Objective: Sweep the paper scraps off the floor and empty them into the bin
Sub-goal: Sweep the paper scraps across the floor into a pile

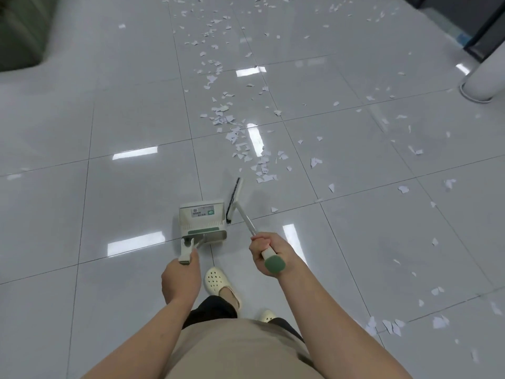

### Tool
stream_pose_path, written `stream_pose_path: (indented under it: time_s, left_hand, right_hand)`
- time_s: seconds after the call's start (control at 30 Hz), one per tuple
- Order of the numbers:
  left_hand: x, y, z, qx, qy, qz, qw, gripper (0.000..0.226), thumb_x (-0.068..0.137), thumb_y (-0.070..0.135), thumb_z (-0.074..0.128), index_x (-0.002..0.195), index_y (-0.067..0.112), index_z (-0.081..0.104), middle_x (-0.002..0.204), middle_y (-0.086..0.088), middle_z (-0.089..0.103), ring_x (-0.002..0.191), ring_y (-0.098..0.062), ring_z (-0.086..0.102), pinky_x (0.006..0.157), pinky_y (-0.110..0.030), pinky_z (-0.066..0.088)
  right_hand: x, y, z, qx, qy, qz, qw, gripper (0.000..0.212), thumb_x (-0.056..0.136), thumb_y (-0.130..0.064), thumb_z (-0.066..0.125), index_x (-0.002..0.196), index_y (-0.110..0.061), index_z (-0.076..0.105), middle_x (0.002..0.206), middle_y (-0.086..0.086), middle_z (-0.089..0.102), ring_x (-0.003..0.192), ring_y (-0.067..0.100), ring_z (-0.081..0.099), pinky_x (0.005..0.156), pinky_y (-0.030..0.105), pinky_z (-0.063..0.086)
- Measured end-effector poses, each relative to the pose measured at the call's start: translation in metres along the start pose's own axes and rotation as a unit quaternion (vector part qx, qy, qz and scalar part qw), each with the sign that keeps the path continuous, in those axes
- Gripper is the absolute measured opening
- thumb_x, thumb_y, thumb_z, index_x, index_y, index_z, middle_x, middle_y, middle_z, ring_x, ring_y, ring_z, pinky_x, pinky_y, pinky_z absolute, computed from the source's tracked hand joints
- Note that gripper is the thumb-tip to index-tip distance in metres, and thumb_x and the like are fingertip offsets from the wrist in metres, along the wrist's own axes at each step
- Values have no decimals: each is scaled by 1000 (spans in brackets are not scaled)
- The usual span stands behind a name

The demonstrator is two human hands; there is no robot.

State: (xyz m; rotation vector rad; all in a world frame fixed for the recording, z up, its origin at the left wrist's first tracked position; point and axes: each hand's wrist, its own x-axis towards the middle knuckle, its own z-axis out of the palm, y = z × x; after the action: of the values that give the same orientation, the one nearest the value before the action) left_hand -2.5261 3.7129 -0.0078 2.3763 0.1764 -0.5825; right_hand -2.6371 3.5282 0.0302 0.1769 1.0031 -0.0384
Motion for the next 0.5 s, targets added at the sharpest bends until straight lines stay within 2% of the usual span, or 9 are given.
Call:
stream_pose_path:
  time_s: [0.07,0.13,0.2,0.27,0.4,0.5]
  left_hand:
    - [17,4,1,1,-7,2,1000,51,98,50,58,68,9,62,67,-9,65,64,-29,61,55,-31,44]
    - [38,11,0,10,-16,2,1000,52,98,50,58,67,9,61,67,-9,64,64,-29,60,56,-32,44]
    - [59,19,-2,16,-23,-5,1000,50,98,51,59,70,10,62,69,-9,64,65,-30,60,57,-33,46]
    - [79,25,-4,10,-31,-19,999,48,97,52,60,73,10,64,70,-10,65,65,-31,61,56,-36,51]
    - [123,31,-9,9,-43,-35,998,52,95,55,60,73,9,64,69,-12,65,62,-33,61,55,-38,52]
    - [145,32,-11,8,-62,-31,998,57,94,58,60,67,8,60,64,-10,61,57,-30,56,53,-32,43]
  right_hand:
    - [11,-8,7,-21,40,-29,999,26,90,4,47,73,-14,39,48,-2,35,28,11,37,29,16,37]
    - [22,-19,17,-58,123,-69,988,21,88,4,49,75,-12,43,50,-1,38,29,12,39,31,15,38]
    - [30,-27,30,-132,238,-108,956,14,85,2,50,80,-10,49,61,3,46,40,17,48,42,19,44]
    - [39,-40,35,-167,322,-129,923,13,85,2,49,78,-8,48,73,5,48,56,21,50,53,24,44]
    - [63,-58,38,-78,375,-167,908,12,84,0,47,79,-11,47,73,2,52,59,17,51,53,26,44]
    - [84,-49,60,-37,384,-185,904,13,82,0,48,78,-12,50,70,0,55,59,16,51,51,27,44]
